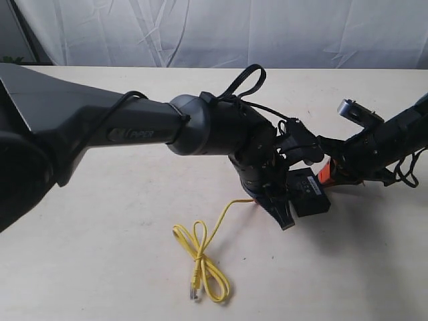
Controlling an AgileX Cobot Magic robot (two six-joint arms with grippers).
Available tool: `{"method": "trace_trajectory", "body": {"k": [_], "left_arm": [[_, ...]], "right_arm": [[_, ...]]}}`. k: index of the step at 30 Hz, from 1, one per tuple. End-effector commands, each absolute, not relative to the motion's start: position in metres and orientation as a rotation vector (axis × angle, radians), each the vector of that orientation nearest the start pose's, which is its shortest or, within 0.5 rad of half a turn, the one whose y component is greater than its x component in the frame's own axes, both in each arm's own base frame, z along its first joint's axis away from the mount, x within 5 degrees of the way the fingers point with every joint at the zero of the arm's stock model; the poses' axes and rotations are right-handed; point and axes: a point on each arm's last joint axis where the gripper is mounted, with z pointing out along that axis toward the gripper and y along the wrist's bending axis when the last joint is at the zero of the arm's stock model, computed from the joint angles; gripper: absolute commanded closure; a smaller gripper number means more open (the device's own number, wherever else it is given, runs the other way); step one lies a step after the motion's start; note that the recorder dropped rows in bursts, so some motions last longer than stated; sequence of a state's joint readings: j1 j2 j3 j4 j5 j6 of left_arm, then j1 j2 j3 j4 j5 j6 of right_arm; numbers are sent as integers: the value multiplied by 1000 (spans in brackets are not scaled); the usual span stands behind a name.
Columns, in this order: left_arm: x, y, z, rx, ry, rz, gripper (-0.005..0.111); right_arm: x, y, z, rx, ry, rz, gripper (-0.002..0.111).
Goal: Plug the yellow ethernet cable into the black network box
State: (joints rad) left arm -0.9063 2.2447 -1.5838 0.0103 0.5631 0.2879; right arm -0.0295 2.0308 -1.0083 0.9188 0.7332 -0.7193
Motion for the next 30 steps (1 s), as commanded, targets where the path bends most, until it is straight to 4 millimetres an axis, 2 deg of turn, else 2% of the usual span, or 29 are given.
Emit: {"method": "trace_trajectory", "body": {"k": [1,13,19,22,30], "left_arm": [[290,-371,122,1559,2180,-152,107],[294,-372,135,1561,2101,-128,107],[293,-371,133,1575,2107,-118,107],[292,-371,130,1603,2106,-117,107],[283,-370,127,1671,2157,-127,107]], "right_arm": [[335,44,91,4,2901,871,109],[336,44,91,-23,2891,864,109],[336,44,91,-55,2882,864,109],[338,44,92,-125,2861,855,109],[351,44,102,-151,2816,844,109]]}}
